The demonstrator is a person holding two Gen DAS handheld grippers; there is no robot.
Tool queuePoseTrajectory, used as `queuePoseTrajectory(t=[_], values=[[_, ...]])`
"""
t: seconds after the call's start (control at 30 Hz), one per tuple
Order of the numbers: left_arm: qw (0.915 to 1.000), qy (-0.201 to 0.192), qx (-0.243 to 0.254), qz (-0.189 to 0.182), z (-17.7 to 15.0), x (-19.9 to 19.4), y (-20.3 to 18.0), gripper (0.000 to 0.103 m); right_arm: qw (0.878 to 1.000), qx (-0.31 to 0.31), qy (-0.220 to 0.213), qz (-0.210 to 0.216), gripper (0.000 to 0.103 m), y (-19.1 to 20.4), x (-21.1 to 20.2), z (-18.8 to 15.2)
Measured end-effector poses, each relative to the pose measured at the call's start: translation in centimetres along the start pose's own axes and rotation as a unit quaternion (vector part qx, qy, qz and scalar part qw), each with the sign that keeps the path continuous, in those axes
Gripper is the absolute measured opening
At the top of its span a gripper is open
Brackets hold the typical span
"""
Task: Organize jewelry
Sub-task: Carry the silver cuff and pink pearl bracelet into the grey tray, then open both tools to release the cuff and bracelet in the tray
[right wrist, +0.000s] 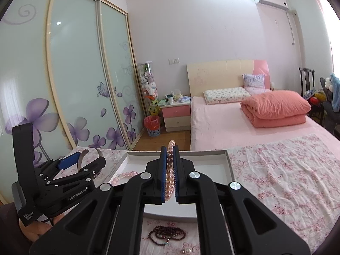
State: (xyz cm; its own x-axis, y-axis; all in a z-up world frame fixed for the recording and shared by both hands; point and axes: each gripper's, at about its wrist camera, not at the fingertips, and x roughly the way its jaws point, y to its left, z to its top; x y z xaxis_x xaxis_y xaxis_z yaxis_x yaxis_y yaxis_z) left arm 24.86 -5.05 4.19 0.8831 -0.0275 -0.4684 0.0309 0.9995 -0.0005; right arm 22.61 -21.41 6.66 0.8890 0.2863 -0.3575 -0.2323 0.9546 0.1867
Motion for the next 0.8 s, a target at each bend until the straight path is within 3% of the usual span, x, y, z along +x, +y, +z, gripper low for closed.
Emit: queuePoseTrajectory(t=[0.53, 0.8], values=[[0.9977, 0.068, -0.004, -0.003, -1.1, 9.7, 0.6, 0.066, 0.994, 0.041, 0.099, -0.001, 0.007, -2.6, 9.8, -2.4], [0.9981, 0.061, 0.012, -0.007, -0.8, 11.0, -0.1, 0.065, 0.989, 0.049, 0.136, -0.01, 0.007, -3.5, 12.4, -4.0]])
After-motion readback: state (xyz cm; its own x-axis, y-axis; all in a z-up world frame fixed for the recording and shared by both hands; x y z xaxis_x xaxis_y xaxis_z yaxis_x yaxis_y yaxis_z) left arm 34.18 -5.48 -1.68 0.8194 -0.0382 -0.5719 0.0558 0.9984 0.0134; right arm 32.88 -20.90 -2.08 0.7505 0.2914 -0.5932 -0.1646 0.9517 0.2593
